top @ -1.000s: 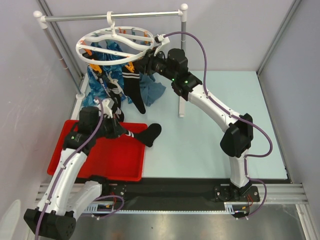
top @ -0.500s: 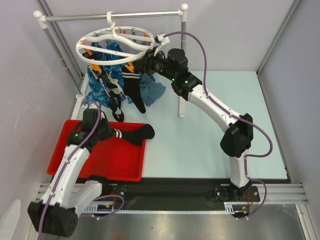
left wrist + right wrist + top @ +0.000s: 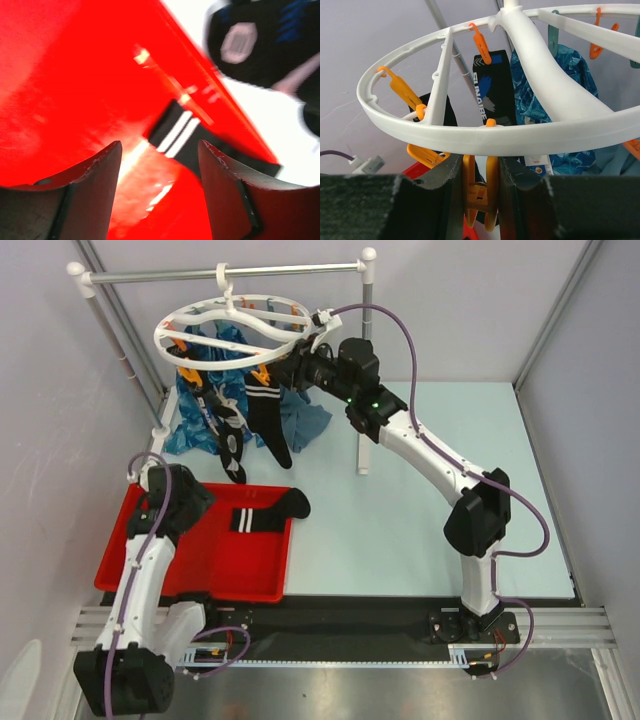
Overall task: Clip the socks to the hanger
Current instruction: Pick up the sock from the bin, then clamp the sock onto the hanger.
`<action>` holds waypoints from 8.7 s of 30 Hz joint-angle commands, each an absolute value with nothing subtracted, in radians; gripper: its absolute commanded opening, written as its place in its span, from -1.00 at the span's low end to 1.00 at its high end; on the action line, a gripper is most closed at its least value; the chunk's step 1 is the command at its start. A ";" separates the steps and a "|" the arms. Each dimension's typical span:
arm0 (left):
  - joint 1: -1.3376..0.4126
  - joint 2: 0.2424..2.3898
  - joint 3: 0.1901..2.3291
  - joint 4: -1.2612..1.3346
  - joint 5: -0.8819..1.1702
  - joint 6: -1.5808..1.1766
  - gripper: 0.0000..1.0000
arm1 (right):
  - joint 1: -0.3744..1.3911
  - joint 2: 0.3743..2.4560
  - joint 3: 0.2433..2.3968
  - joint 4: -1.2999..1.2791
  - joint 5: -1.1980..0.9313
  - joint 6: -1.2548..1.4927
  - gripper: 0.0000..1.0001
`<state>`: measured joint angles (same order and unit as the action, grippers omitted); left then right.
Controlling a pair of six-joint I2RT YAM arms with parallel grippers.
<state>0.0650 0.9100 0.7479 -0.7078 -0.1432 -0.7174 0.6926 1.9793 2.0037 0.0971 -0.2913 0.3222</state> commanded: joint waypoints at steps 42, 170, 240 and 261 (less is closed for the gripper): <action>-0.256 1.577 0.904 -0.815 -0.287 -1.700 0.10 | 0.683 1.904 1.940 0.176 -0.322 0.341 -1.00; -0.210 1.262 1.175 0.090 0.660 -0.370 -1.00 | 0.683 1.896 1.976 0.167 -0.371 0.390 -1.00; -0.123 1.301 1.131 0.359 0.776 -0.561 -1.00 | 0.686 1.887 1.967 0.169 -0.377 0.402 -1.00; -0.123 1.298 1.066 0.541 0.765 -0.684 -1.00 | 0.687 1.870 1.957 0.176 -0.365 0.402 -1.00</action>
<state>-0.1303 1.3209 1.0729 0.4587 0.7631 -0.6567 0.6830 1.9362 1.9507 0.1406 -0.3496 0.3927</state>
